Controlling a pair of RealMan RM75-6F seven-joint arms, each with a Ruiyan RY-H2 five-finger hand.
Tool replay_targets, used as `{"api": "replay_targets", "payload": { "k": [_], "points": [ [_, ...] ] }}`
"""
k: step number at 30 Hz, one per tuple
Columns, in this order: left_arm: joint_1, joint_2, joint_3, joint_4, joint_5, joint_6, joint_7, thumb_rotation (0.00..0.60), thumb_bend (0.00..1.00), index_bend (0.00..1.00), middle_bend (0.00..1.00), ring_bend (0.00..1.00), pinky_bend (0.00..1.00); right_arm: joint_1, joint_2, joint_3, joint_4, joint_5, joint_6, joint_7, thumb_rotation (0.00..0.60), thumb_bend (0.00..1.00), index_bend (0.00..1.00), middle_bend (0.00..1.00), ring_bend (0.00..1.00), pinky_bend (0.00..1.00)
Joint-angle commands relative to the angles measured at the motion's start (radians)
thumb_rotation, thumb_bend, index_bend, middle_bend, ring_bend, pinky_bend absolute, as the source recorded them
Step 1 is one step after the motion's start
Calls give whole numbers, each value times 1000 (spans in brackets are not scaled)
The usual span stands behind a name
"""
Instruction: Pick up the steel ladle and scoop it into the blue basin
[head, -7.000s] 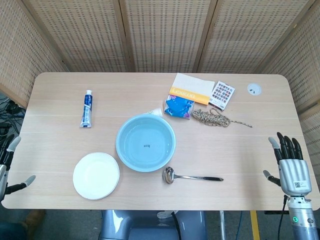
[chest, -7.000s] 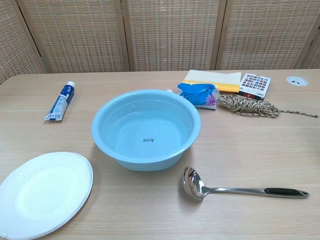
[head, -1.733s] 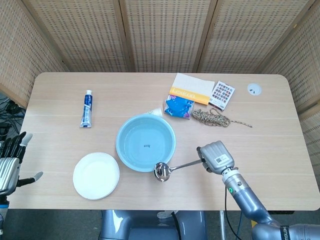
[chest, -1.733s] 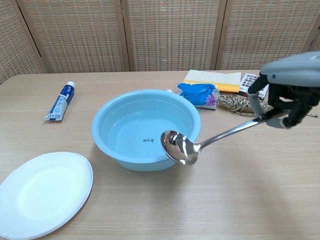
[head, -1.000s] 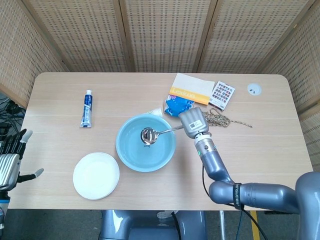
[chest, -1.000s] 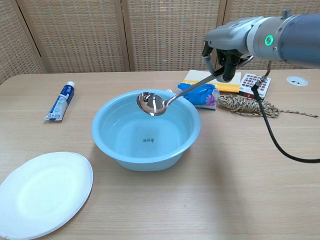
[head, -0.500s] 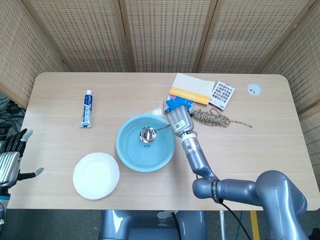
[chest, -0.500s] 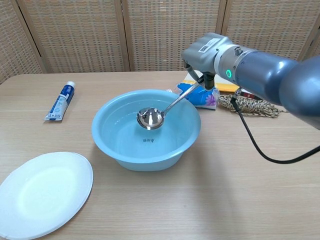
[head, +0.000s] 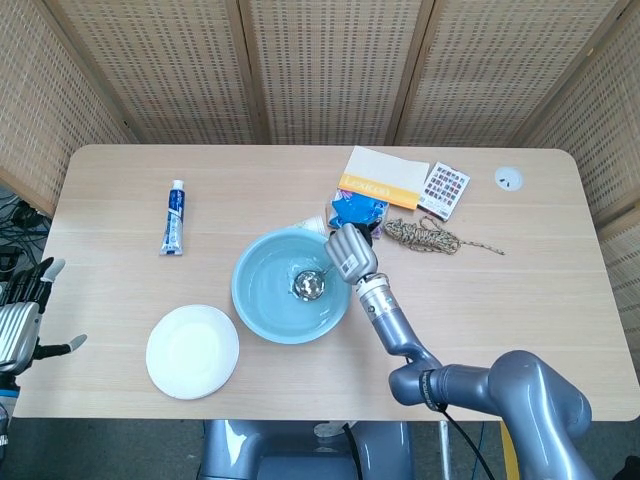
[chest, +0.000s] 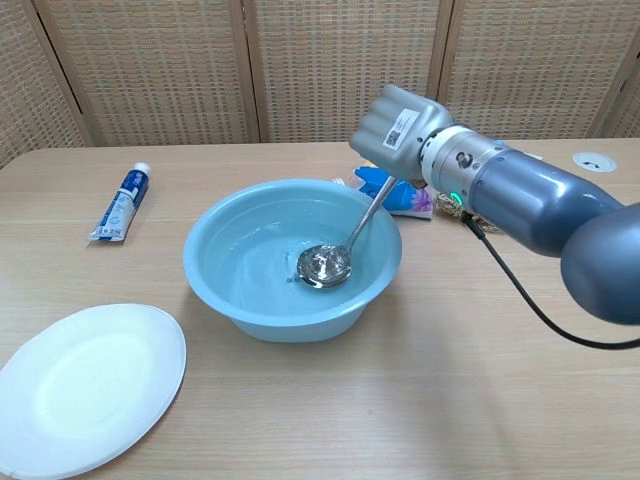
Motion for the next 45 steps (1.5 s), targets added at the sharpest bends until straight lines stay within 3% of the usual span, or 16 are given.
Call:
{"api": "replay_targets", "payload": {
  "k": [1, 10, 24, 30, 45],
  "points": [
    [-1, 0, 0, -1, 1, 1, 2, 600, 0, 0, 0, 0, 0, -16, 2, -14, -24, -18, 6, -33, 600, 780, 895, 980, 1000, 1000],
    [1, -1, 4, -5, 5, 9, 11, 600, 0, 0, 0, 0, 0, -56, 22, 12, -153, 63, 18, -122, 600, 786, 896, 980, 1000, 1000],
    [-5, -9, 6, -1, 5, 0, 15, 600, 0, 0, 0, 0, 0, -87, 116, 218, -417, 386, 66, -100, 600, 821, 901, 982, 1000, 1000],
    [-9, -10, 7, -2, 4, -6, 15, 600, 0, 0, 0, 0, 0, -82, 175, 277, -490, 464, 79, -80, 600, 823, 903, 982, 1000, 1000],
    [-14, -15, 12, -9, 2, -12, 34, 600, 0, 0, 0, 0, 0, -42, 268, 302, -585, 542, 99, -55, 600, 825, 905, 982, 1000, 1000]
  ]
}}
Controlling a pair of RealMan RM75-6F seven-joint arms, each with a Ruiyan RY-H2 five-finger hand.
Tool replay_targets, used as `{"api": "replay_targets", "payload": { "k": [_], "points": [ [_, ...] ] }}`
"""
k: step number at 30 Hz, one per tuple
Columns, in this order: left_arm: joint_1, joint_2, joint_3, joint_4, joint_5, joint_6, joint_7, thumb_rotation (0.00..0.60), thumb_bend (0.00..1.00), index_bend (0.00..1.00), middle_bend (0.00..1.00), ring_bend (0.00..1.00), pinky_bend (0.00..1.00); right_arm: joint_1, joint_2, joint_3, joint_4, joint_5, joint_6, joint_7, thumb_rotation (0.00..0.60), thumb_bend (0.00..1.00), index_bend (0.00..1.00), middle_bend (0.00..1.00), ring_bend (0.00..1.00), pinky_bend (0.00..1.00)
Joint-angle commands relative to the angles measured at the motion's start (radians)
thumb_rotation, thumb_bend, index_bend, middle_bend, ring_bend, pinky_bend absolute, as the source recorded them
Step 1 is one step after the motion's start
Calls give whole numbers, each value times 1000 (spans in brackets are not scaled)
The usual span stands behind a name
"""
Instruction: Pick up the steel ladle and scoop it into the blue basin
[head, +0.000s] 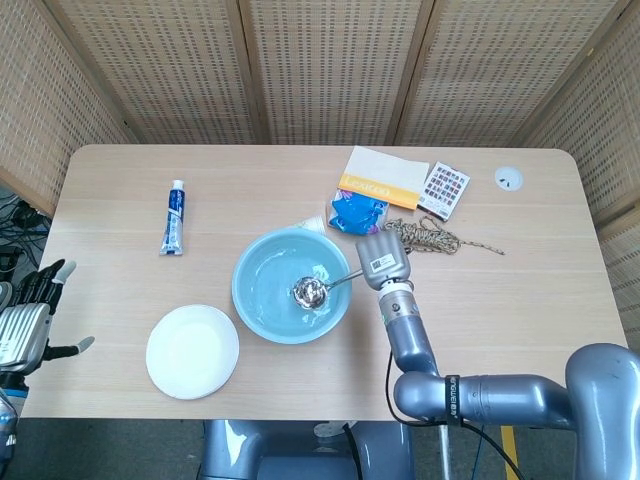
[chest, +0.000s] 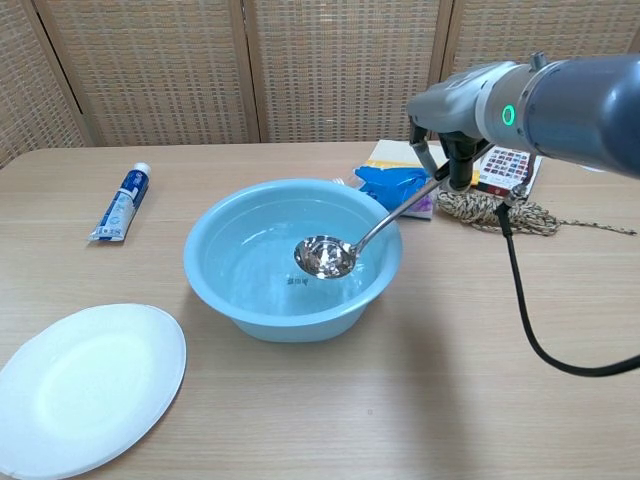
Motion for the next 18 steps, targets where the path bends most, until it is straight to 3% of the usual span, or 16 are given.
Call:
{"api": "replay_targets", "payload": {
  "k": [1, 18],
  "points": [
    [-2, -1, 1, 0, -2, -3, 2, 600, 0, 0, 0, 0, 0, 10, 9, 5, -10, 6, 8, 3, 600, 825, 905, 981, 1000, 1000],
    [-3, 6, -3, 1, -11, -4, -14, 600, 0, 0, 0, 0, 0, 92, 52, 38, -63, 89, 89, -34, 600, 824, 905, 982, 1000, 1000]
  ]
}}
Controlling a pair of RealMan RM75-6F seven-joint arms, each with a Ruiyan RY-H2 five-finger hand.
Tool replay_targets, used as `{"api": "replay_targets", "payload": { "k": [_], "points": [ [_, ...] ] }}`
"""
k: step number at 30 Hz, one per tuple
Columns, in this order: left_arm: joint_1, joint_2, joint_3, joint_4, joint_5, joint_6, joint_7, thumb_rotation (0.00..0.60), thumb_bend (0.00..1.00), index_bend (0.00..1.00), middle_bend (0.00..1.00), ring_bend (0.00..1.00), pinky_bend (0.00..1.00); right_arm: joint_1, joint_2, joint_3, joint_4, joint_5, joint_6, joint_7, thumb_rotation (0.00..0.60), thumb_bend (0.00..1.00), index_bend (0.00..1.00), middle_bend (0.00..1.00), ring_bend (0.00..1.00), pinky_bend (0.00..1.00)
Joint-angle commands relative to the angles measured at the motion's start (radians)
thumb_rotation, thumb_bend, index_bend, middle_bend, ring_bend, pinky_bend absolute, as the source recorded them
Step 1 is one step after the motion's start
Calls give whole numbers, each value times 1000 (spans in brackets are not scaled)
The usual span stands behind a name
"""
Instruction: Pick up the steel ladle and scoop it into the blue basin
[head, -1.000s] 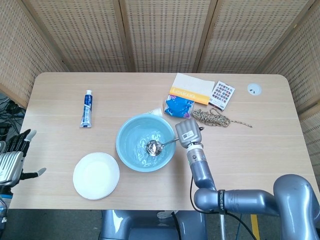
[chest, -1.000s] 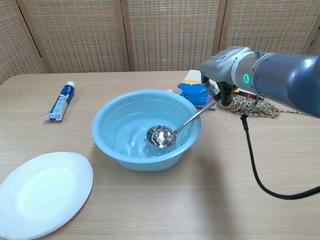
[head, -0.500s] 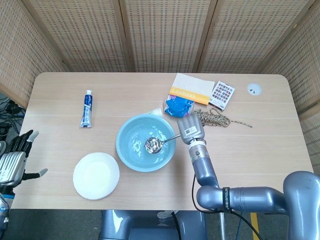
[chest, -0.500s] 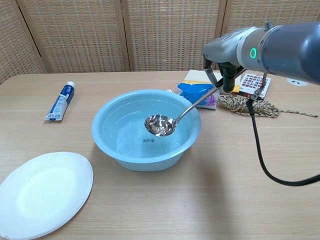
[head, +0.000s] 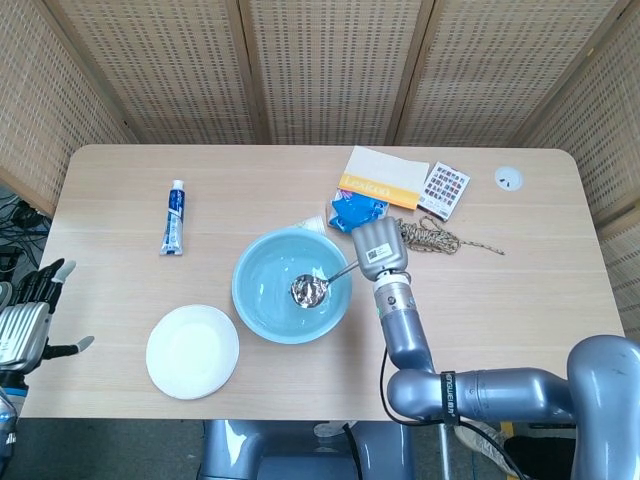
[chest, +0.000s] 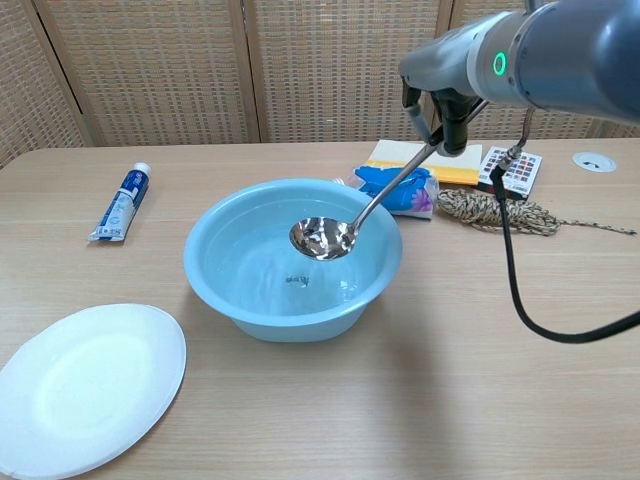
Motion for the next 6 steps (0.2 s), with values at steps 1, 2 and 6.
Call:
{"api": "replay_targets", "payload": {
  "k": [1, 2, 6],
  "points": [
    [0, 2, -1, 1, -2, 0, -5, 600, 0, 0, 0, 0, 0, 18, 8, 14, -11, 25, 18, -13, 600, 823, 905, 982, 1000, 1000],
    [0, 3, -1, 1, -2, -1, -7, 600, 0, 0, 0, 0, 0, 24, 9, 17, -14, 32, 23, -17, 600, 824, 905, 982, 1000, 1000],
    [-2, 5, -2, 3, -3, -4, -12, 600, 0, 0, 0, 0, 0, 46, 14, 23, -21, 52, 44, -30, 600, 824, 905, 981, 1000, 1000]
  ]
}}
